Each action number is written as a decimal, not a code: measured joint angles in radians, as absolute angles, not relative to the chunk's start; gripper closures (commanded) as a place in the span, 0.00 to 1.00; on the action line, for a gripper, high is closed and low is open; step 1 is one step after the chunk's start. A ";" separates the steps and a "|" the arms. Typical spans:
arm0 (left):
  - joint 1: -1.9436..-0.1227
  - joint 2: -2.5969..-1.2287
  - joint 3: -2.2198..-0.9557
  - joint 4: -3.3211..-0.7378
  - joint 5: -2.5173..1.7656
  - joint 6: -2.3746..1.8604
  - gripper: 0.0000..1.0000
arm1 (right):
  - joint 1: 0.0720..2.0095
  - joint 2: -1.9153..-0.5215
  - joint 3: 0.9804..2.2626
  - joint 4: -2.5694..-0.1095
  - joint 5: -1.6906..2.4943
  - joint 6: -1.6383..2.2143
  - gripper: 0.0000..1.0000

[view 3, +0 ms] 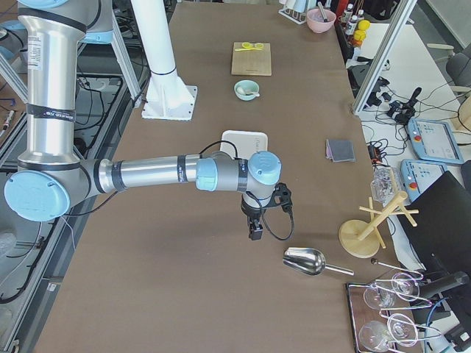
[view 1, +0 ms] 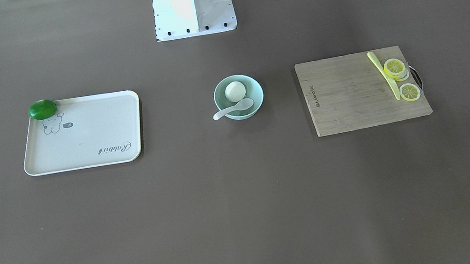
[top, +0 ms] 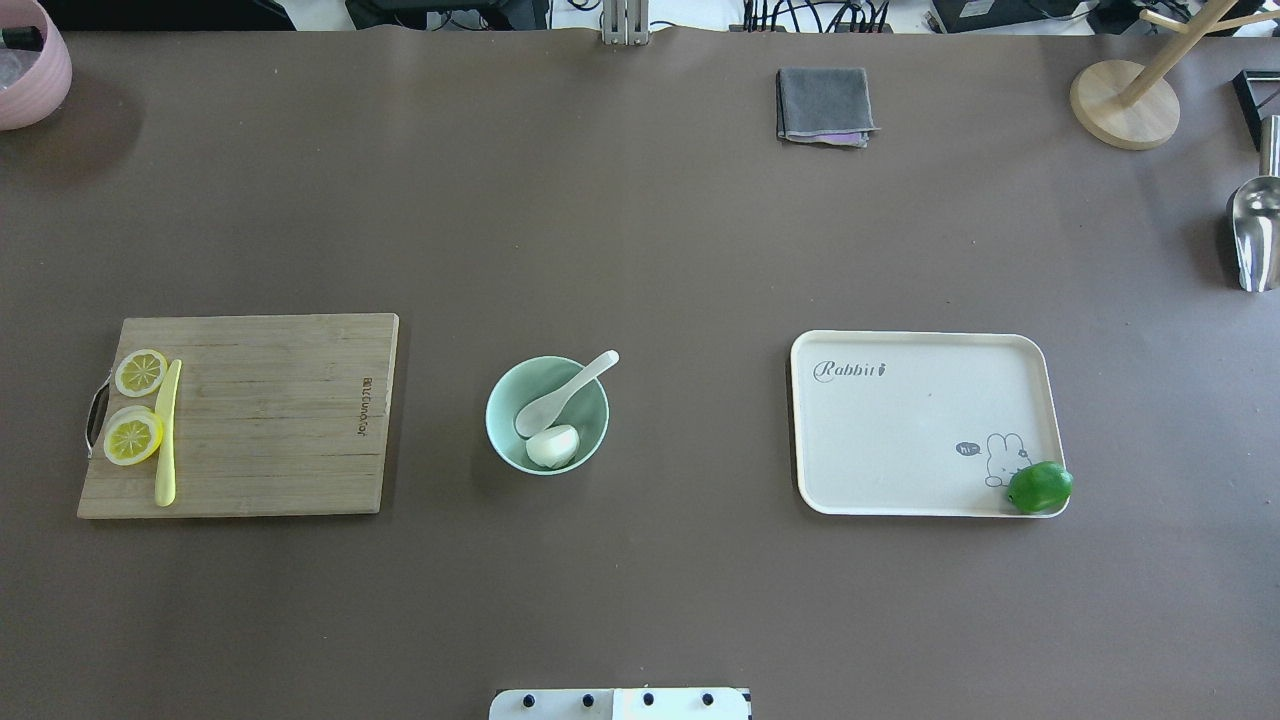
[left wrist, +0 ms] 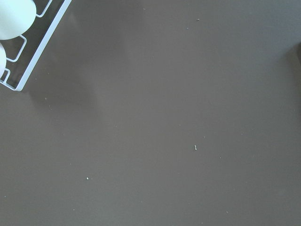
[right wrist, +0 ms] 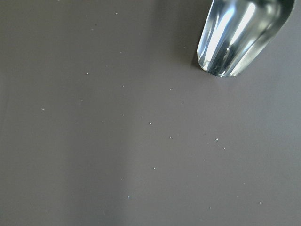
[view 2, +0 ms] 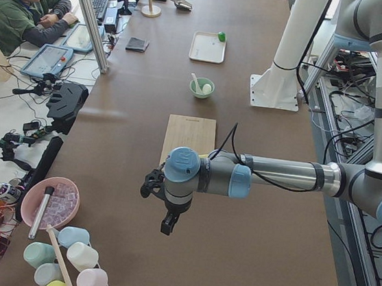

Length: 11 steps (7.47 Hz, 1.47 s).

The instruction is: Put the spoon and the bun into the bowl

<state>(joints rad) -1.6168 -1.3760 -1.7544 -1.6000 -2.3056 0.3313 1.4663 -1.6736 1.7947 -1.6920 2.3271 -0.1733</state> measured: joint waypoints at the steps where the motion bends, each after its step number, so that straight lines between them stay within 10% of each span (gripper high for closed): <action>1: -1.617 -1.376 -1.754 -1.600 -2.306 0.331 0.02 | 1.462 -1.674 1.795 -1.692 2.327 -0.173 0.00; 11: -1.617 -1.365 -1.756 -1.601 -2.313 0.331 0.02 | 1.430 -1.674 1.792 -1.677 2.339 -0.173 0.00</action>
<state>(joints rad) -1.6168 -1.3653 -1.7564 -1.6015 -2.3132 0.3313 1.4304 -1.6735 1.7924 -1.6767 2.3389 -0.1733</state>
